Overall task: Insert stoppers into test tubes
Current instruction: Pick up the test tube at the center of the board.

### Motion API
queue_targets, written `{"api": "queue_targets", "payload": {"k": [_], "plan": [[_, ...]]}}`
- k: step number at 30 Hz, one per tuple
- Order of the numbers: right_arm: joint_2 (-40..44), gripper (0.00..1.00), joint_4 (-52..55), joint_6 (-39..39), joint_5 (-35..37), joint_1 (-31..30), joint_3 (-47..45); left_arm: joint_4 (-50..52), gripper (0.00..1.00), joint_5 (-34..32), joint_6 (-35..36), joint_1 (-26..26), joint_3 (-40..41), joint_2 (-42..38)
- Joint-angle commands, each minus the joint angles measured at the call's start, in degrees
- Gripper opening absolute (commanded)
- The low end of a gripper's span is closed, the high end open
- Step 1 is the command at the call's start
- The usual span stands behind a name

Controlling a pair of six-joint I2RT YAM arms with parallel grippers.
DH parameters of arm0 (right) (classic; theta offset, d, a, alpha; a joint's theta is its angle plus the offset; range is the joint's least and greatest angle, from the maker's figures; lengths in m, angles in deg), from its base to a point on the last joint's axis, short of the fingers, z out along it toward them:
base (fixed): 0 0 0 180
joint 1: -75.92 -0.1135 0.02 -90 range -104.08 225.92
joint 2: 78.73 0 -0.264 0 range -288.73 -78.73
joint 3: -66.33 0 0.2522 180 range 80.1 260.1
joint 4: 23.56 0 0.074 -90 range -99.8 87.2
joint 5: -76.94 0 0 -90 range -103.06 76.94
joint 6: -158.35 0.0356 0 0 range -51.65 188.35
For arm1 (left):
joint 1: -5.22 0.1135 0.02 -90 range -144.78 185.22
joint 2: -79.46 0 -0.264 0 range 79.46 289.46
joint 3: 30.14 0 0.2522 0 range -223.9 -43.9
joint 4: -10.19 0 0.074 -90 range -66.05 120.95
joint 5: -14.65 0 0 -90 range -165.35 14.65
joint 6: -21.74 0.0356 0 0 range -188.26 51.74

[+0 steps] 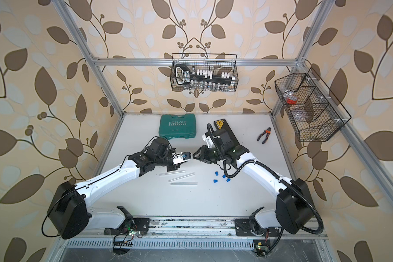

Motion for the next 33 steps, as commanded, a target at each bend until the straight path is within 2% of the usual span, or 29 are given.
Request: {"api": "queue_targets", "payload": {"k": [1,10,15,16,18,20,22,28,33], "plan": [[-0.6,0.28,-0.5,0.6,-0.7,-0.3,0.5,-1.7,0.01,0.0,0.6,-0.8,-0.9,0.1],[-0.5,0.22,-0.6,0.6,-1.0,-0.3,0.1,-2.1,0.01,-0.9,0.7,-0.9,-0.8,-0.2],[0.0,0.14,-0.4,0.1,-1.1,-0.2,0.0,-2.4,0.03,-2.3,1.0,-1.0,-0.3,-0.6],[0.1,0.13,-0.3,0.0,-1.2,-0.2,0.0,-2.6,0.06,-2.9,1.0,-0.9,-0.1,-0.8],[0.4,0.12,-0.2,-0.3,-1.5,-0.2,-0.1,-3.4,0.21,-3.9,1.0,-0.9,0.4,-1.3],[0.7,0.11,-0.4,-0.7,-2.2,-0.1,-0.3,-5.0,0.40,-4.8,0.7,-0.9,1.7,-2.3],[1.0,0.11,-0.8,-1.2,-3.3,0.1,-0.7,-7.7,0.50,-6.9,0.8,-0.9,3.7,-3.3],[2.6,0.11,-3.4,-2.1,-7.6,0.6,-2.7,-10.5,0.53,-4.4,-1.1,-0.8,8.5,-7.6],[2.7,0.11,-3.2,-3.6,-11.7,0.6,-2.9,-14.4,0.49,-0.4,-3.9,-0.8,12.2,-10.4]]}}
